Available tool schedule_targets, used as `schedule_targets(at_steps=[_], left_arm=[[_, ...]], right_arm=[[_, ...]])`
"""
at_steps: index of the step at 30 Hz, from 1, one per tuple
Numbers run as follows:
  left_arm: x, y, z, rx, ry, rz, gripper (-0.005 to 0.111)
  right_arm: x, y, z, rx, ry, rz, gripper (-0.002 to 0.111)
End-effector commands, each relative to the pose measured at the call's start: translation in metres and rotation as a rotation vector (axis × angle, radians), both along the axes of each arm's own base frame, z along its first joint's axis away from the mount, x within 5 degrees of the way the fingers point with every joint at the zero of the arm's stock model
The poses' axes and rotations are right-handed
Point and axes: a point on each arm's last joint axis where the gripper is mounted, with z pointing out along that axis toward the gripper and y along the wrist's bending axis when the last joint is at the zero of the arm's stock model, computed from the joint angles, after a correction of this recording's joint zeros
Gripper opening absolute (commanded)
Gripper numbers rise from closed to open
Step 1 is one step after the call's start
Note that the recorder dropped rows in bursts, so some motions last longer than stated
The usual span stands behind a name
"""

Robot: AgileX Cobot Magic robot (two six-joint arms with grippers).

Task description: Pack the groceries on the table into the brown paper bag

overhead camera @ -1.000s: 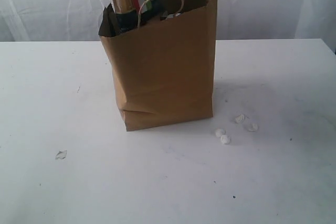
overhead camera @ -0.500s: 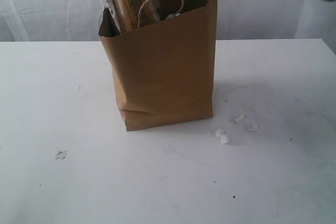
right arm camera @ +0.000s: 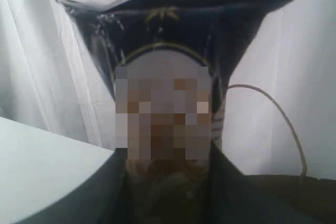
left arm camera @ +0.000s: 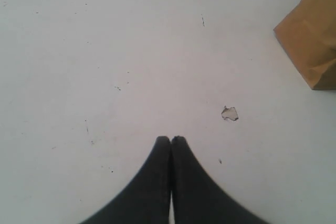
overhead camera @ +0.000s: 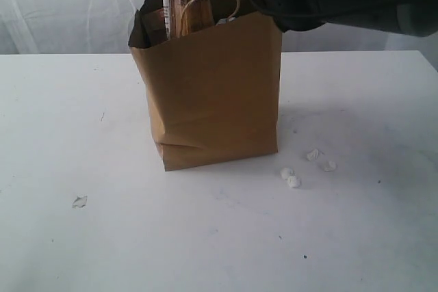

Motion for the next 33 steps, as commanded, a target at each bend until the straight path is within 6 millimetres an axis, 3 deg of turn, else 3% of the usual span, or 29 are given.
schedule_targets(at_steps=[1,19,33], left_arm=[[0.000,0.000,-0.001,-0.003,-0.005,-0.006,0.000],[0.000,0.000,-0.001,-0.003,-0.005,-0.006,0.000],[0.000,0.000,-0.001,-0.003,-0.005,-0.006,0.000]], right_arm=[[0.004,-0.004,0.003,0.022,-0.013,-0.040,0.000],[0.025,0.013,-0.049,-0.065,0.067,-0.054,0.000],[0.025,0.006,-0.036,-0.037,0.016,-0.117,0.000]])
